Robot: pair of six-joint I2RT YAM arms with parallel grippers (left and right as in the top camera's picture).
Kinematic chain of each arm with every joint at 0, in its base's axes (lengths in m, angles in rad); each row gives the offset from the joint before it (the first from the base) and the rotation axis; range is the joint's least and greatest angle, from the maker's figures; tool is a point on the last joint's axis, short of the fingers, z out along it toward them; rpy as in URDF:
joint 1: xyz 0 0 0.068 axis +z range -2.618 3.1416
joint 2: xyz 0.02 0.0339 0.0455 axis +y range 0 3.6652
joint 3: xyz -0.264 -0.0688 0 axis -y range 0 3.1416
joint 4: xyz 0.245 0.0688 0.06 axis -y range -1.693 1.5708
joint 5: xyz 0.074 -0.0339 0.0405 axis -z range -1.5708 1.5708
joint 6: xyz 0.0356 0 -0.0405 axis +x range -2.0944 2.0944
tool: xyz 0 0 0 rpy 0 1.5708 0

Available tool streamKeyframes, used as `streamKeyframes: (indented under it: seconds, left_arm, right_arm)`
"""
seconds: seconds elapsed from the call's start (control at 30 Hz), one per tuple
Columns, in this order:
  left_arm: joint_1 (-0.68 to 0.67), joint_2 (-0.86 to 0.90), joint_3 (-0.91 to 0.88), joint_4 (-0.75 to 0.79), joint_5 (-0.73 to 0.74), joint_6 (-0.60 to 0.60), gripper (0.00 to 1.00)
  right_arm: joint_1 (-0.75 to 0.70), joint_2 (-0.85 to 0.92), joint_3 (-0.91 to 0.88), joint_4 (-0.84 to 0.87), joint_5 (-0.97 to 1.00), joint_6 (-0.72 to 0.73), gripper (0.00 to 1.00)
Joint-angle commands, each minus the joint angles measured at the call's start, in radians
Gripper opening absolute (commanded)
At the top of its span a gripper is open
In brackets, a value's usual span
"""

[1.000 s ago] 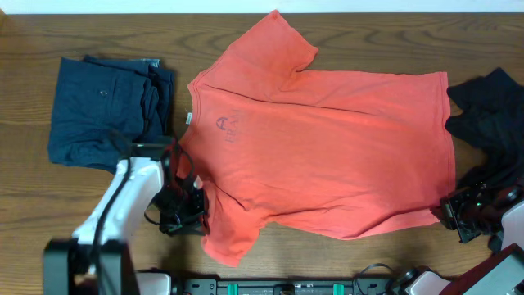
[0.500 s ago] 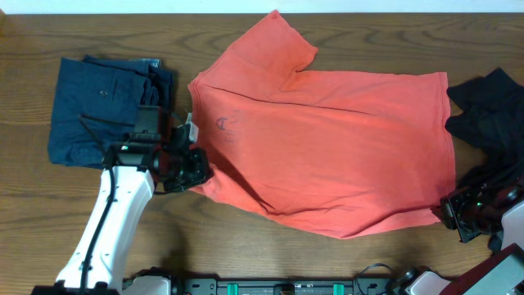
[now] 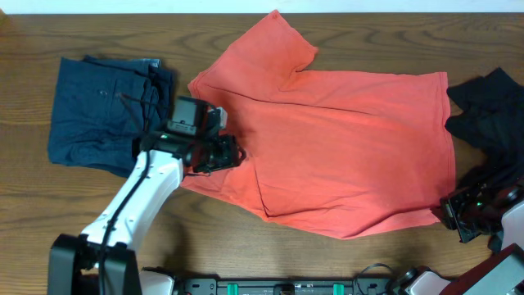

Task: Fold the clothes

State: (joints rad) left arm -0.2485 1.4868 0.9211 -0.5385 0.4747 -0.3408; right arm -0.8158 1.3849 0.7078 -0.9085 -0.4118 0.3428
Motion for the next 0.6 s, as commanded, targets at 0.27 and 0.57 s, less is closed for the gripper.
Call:
streamKeyframes:
  seconds: [0.27, 0.57]
  left_arm:
    - [-0.006, -0.022, 0.014, -0.127, -0.106, 0.101, 0.46]
    - [-0.006, 0.035, -0.053, -0.114, -0.24, 0.15, 0.47]
  right_arm:
    - [0.011, 0.001, 0.013, -0.017, -0.007, -0.053, 0.02]
    - [0.011, 0.001, 0.013, -0.018, -0.007, -0.061, 0.02]
